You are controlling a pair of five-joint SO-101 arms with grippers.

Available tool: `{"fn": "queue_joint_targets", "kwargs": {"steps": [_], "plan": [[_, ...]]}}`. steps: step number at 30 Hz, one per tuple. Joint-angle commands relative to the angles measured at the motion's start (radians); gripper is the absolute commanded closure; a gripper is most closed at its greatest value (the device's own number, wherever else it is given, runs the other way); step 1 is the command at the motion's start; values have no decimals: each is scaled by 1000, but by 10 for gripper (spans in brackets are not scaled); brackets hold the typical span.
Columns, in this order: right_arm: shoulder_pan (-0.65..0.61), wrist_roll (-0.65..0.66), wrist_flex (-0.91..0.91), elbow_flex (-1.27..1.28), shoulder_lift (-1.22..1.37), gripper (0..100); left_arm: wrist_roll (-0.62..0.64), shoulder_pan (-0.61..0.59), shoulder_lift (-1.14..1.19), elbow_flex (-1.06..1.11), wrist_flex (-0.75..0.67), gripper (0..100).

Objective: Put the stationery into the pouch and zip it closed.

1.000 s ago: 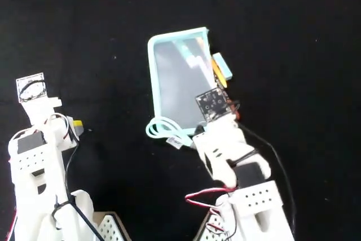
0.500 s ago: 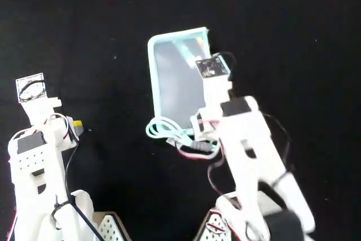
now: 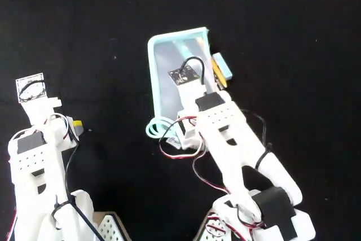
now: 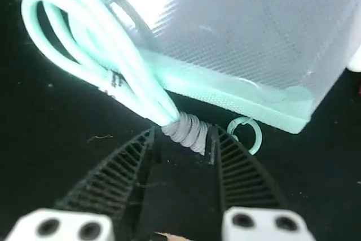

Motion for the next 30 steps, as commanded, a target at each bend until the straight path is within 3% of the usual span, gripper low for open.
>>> {"fn": "queue_joint_targets", "kwargs": {"steps": [1,14,19,24,30], "plan": [[-21,74,14,15,-4,850,6,-12,-23,-8,-18,739],[-21,468,21,166,-4,850,6,-12,-23,-12,-18,739],[-5,701,152,176,-8,851,6,-12,-23,-10,-18,739],[107,807,219,133,-8,851,6,-12,-23,-10,-20,739],[301,806,305,-28,-10,851,6,-12,-23,-8,-20,739]]}}
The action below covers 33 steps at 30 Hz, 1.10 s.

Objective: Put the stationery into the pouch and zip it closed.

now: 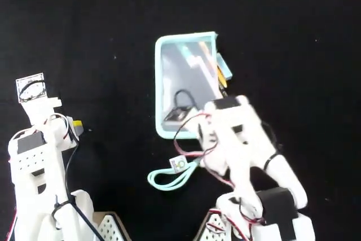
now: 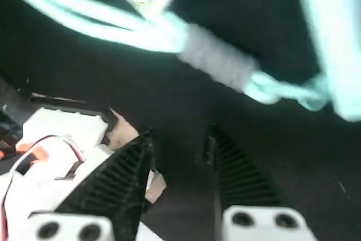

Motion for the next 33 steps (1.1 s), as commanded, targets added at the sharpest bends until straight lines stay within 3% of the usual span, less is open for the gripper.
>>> {"fn": "queue_joint_targets", "kwargs": {"steps": [1,5,12,16,22,33], "plan": [[114,-37,26,-130,-4,851,6,-12,-23,-8,-20,739],[121,-322,26,-191,-1,842,6,-8,-23,-13,-20,739],[-120,-664,-55,-196,1,776,6,-10,-23,-10,-20,739],[-146,-821,-127,-193,1,773,6,-10,-23,-8,-20,739],[-152,-885,-127,-150,73,772,6,-10,-23,-12,-20,739],[-149,-873,-144,-254,486,777,5,-12,-23,-10,-20,739]]}}
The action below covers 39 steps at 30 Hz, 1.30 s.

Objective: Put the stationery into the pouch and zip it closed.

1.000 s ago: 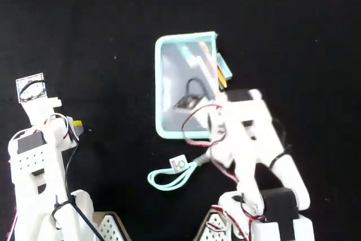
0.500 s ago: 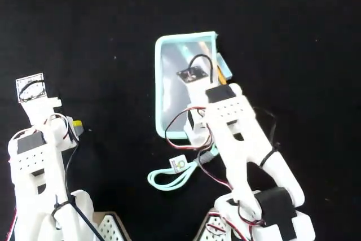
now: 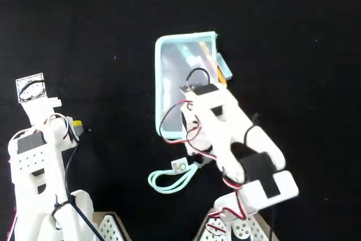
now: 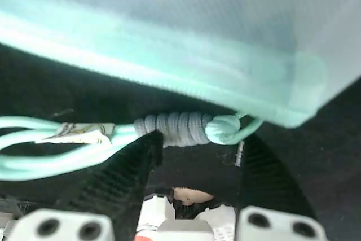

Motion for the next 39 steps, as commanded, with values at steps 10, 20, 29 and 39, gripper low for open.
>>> {"fn": "queue_joint_targets", "kwargs": {"steps": [10,20,29,39], "plan": [[-5,138,-94,-18,64,970,5,-12,-23,-12,-20,739],[-72,275,-199,131,-355,987,5,-12,-23,-8,-20,739],[31,499,-316,472,-714,983,8,-12,-23,-12,-20,739],[203,502,-279,453,-731,861,8,-12,-23,-13,-20,739]]}}
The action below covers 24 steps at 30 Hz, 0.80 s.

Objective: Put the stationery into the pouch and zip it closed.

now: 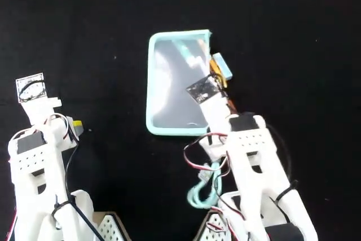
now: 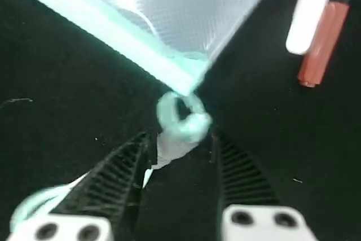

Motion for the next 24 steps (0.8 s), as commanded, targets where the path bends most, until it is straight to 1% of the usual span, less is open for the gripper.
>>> {"fn": "queue_joint_targets", "kwargs": {"steps": [1,4,7,10,12,14,16,20,24], "plan": [[20,9,8,-12,-24,869,8,-12,-23,-13,-20,739],[20,9,11,2,-24,863,9,-12,-23,-15,-20,739],[21,-14,6,35,-24,815,9,-12,-23,-15,-20,739],[21,-118,5,41,-24,762,9,-12,-23,-15,-20,739],[-3,-150,5,41,-24,761,9,-12,-23,-15,-20,739],[-48,-172,5,41,-24,782,9,-12,-23,-15,-20,739],[-83,-232,5,38,-24,795,9,-12,-23,-15,-20,739],[-95,-351,5,10,1,754,9,-12,-23,-15,-20,739],[-94,-385,5,-38,125,744,9,-12,-23,-13,-20,739]]}}
